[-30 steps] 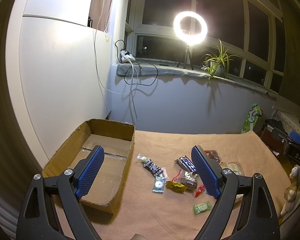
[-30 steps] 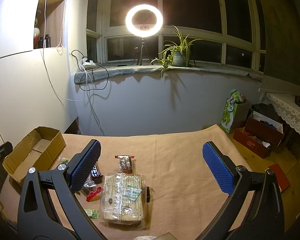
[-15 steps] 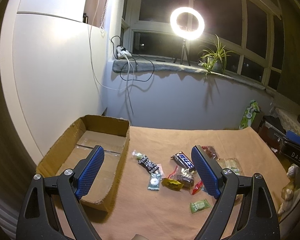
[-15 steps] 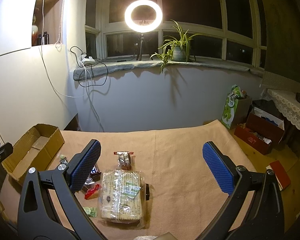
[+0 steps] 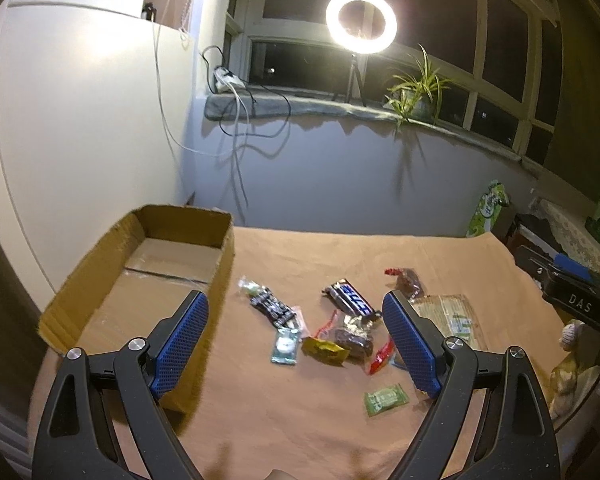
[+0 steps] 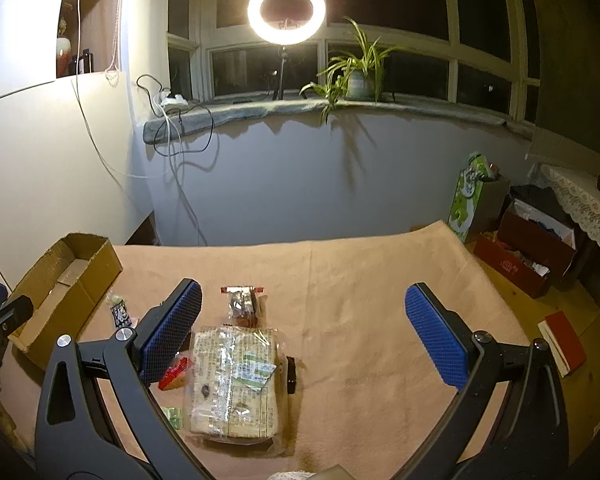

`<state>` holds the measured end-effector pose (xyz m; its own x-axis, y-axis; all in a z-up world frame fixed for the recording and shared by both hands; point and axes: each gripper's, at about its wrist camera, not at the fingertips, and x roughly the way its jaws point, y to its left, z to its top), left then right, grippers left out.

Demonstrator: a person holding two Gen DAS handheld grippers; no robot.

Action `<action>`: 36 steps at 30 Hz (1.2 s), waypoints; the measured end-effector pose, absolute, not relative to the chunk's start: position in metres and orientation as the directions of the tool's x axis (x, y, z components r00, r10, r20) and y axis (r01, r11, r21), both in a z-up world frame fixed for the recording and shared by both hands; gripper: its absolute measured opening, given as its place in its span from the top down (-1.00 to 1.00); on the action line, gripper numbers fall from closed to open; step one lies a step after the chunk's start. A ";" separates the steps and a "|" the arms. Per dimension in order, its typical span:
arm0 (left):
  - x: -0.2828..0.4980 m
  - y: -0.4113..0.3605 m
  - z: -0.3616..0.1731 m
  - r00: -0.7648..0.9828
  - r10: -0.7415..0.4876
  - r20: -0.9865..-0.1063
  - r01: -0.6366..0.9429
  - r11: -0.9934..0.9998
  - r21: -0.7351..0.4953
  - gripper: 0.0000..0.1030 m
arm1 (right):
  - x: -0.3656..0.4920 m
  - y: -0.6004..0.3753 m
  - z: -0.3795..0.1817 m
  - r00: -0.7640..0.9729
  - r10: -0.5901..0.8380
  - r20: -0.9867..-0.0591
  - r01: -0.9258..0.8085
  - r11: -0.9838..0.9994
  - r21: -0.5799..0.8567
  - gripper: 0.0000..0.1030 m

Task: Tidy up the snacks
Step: 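Close the left gripper on the wrapped bread loaf while the right gripper also grips it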

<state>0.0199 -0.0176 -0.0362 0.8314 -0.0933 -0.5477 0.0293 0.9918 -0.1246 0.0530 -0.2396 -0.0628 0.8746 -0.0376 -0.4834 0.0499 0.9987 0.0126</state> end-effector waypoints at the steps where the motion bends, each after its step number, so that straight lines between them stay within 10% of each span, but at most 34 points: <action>1: 0.021 -0.019 -0.039 0.824 -0.108 -0.556 0.039 0.990 -0.134 -0.73 | 0.056 -0.242 -0.066 0.867 -0.022 -0.499 0.039 0.999 0.024 -1.00; 21: 0.046 -0.069 -0.089 0.608 -0.425 -0.671 0.228 0.903 -0.365 -0.69 | 0.097 -0.271 -0.129 0.596 0.373 -0.711 -0.159 0.923 0.352 -1.00; 36: 0.061 -0.099 -0.112 0.472 -0.534 -0.701 0.297 0.845 -0.444 -0.03 | 0.110 -0.262 -0.157 0.465 0.488 -0.739 -0.198 0.871 0.450 -0.64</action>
<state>0.0607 -0.0988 -0.1118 0.4721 -0.5344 -0.7011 0.2970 0.8452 -0.4442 0.1100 -0.2620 -0.1568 0.4648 0.4876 -0.7390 -0.1984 0.8708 0.4498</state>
